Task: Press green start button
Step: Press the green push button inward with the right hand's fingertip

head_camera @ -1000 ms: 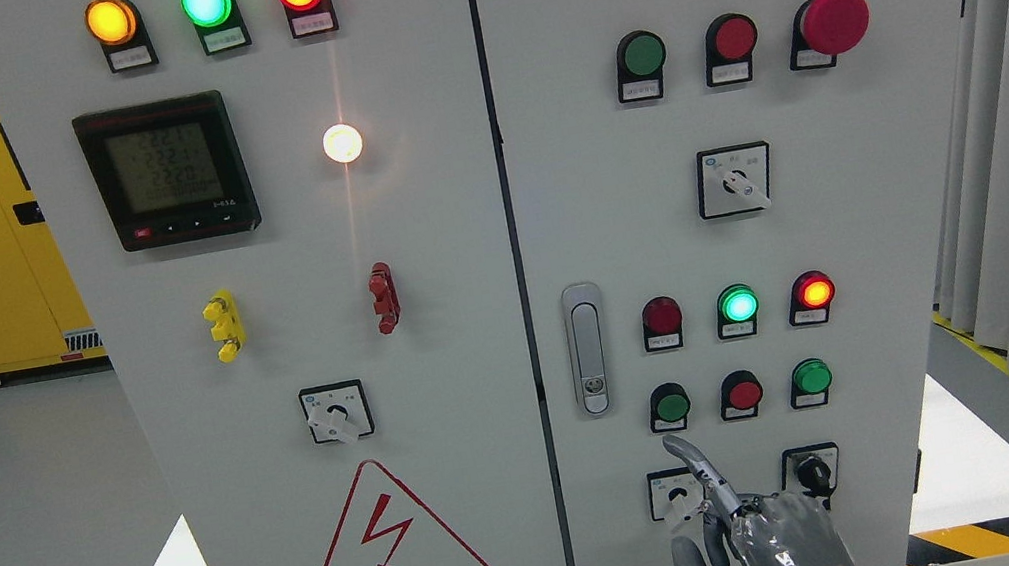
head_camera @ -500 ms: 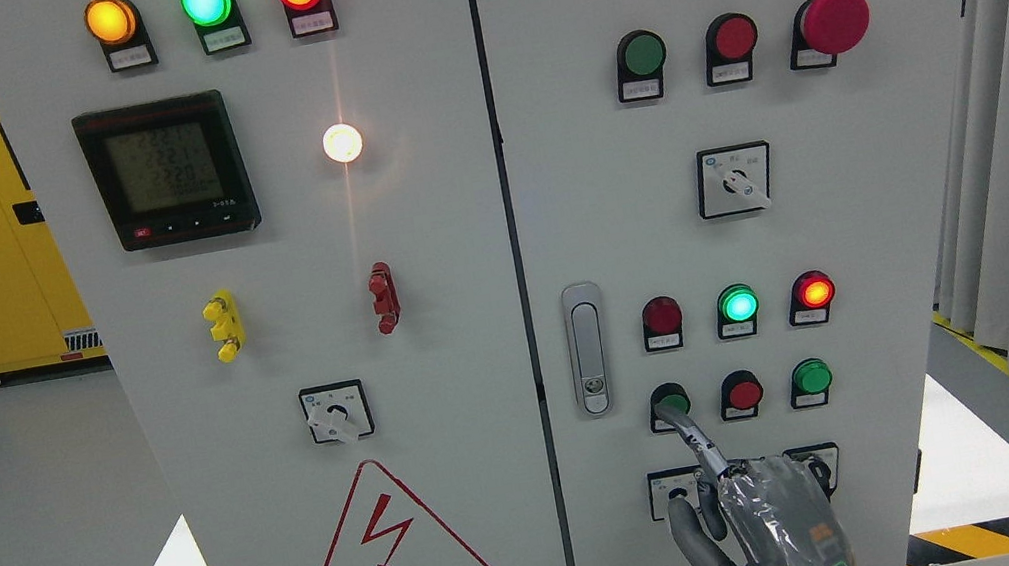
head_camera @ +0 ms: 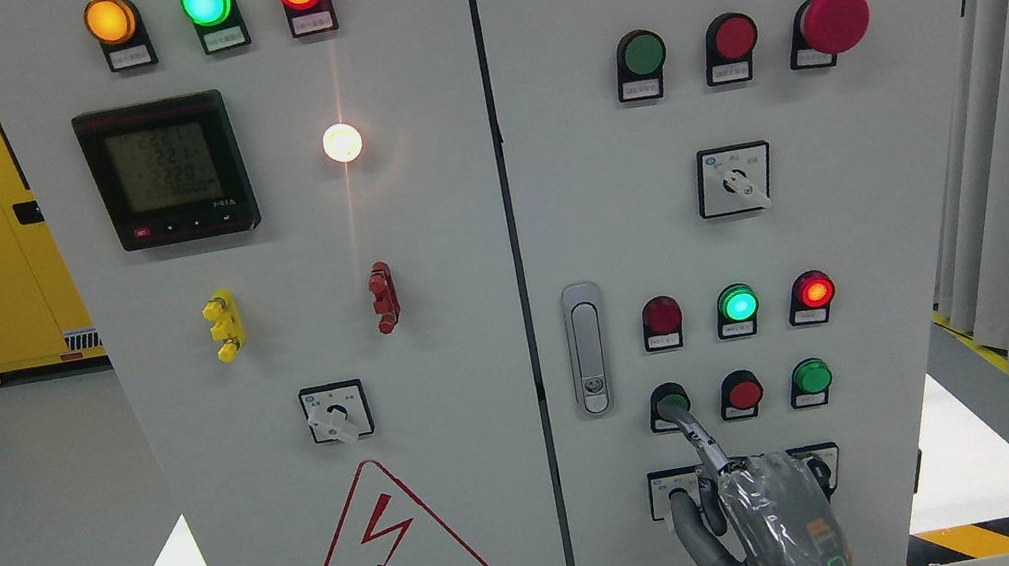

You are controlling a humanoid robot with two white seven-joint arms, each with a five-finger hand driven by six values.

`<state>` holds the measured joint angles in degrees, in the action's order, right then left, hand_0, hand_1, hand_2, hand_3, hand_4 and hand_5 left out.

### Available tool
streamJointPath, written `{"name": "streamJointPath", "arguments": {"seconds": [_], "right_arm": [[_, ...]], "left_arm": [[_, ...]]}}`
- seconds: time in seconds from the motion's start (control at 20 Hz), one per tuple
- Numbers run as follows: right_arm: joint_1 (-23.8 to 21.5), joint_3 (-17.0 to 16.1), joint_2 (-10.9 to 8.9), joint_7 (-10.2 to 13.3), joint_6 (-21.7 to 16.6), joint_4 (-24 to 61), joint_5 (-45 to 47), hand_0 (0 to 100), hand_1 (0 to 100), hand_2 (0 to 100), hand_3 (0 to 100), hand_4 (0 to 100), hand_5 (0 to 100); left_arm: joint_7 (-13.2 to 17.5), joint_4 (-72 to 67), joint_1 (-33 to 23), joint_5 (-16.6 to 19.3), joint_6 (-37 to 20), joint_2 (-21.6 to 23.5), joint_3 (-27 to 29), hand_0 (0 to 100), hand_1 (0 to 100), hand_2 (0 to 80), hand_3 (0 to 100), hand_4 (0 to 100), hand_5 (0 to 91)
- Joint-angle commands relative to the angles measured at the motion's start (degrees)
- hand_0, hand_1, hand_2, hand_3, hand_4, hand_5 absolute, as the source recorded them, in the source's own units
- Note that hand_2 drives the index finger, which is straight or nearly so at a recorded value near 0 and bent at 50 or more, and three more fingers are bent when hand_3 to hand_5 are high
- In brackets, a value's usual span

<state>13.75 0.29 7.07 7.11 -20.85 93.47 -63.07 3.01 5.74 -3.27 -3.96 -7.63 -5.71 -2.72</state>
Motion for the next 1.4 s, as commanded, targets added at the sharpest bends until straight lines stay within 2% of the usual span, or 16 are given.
{"name": "streamJointPath", "arguments": {"seconds": [0.0, 0.65, 1.35], "right_arm": [[0.0, -0.7, 0.05, 0.4, 0.0, -1.5, 0.3, 81, 95, 0, 100, 100, 100], [0.1, -0.8, 0.05, 0.4, 0.1, -2.8, 0.7, 87, 95, 0, 100, 100, 100], [0.9, -1.1, 0.05, 0.0, 1.0, -3.4, 2.2, 88, 96, 0, 100, 100, 100]], "left_arm": [[0.0, 0.0, 0.0, 0.0, 0.0, 0.0, 0.0, 12, 56, 0.0, 0, 0, 0.0], [0.0, 0.0, -0.1, 0.0, 0.0, 0.0, 0.0, 12, 56, 0.0, 0, 0, 0.0], [0.0, 0.0, 0.0, 0.0, 0.0, 0.0, 0.0, 12, 56, 0.0, 0, 0, 0.0]]}}
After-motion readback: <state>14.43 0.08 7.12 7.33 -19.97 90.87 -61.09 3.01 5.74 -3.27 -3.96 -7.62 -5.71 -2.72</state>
